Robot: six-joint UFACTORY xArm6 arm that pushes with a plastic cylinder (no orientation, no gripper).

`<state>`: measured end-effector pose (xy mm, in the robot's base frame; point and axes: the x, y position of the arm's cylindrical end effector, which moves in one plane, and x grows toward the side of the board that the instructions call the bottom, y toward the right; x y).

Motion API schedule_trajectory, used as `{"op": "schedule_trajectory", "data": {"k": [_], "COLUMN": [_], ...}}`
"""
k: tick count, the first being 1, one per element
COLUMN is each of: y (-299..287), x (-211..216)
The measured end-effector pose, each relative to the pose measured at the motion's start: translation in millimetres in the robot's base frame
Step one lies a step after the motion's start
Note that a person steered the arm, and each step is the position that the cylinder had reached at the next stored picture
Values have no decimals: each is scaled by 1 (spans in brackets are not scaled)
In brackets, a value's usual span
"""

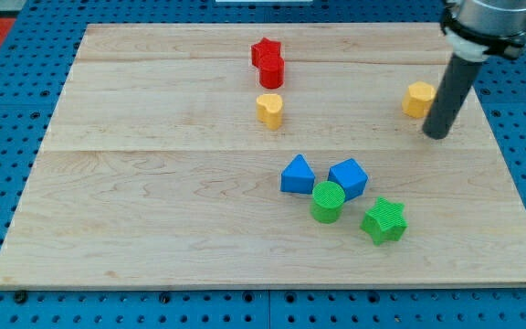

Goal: Place the hexagon right to the yellow heart

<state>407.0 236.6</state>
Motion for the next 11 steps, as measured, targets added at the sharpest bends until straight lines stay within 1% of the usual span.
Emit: {"op": "schedule_trajectory", "data": {"k": [1,2,3,4,5,6,7,8,9,10,11], "y": [45,0,-43,-67,-19,-44,-107,-36,-69,-121,-193], "x": [-55,-63,-24,-22,-18,-15,-15,-14,-4,21,15]}}
